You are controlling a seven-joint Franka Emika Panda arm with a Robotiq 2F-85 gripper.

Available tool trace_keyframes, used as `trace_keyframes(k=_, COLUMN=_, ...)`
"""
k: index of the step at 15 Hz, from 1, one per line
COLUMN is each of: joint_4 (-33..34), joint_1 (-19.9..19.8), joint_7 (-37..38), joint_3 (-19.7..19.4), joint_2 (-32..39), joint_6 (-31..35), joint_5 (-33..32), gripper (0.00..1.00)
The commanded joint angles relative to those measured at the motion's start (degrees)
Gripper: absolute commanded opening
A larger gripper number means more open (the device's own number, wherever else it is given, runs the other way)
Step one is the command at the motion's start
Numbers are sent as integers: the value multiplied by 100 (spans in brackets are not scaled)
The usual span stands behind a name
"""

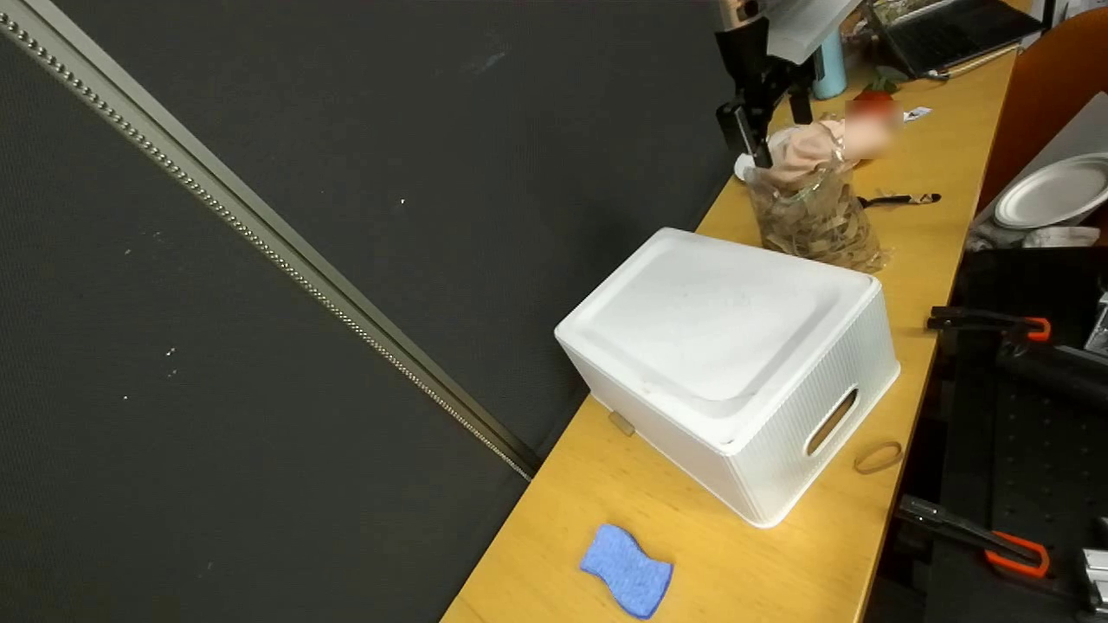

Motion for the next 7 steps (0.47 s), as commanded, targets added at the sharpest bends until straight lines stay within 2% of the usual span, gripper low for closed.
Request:
trace_keyframes(k=1, joint_4=-154, joint_1=87, joint_7=-483, joint_3=54, joint_2=-423, joint_6=-238, joint_5=554, gripper=100)
trace_keyframes(k=7, joint_4=-141, joint_1=242, joint_7=-866, joint_3=119, joint_2=-497, joint_6=-331, joint_5=1115, gripper=100)
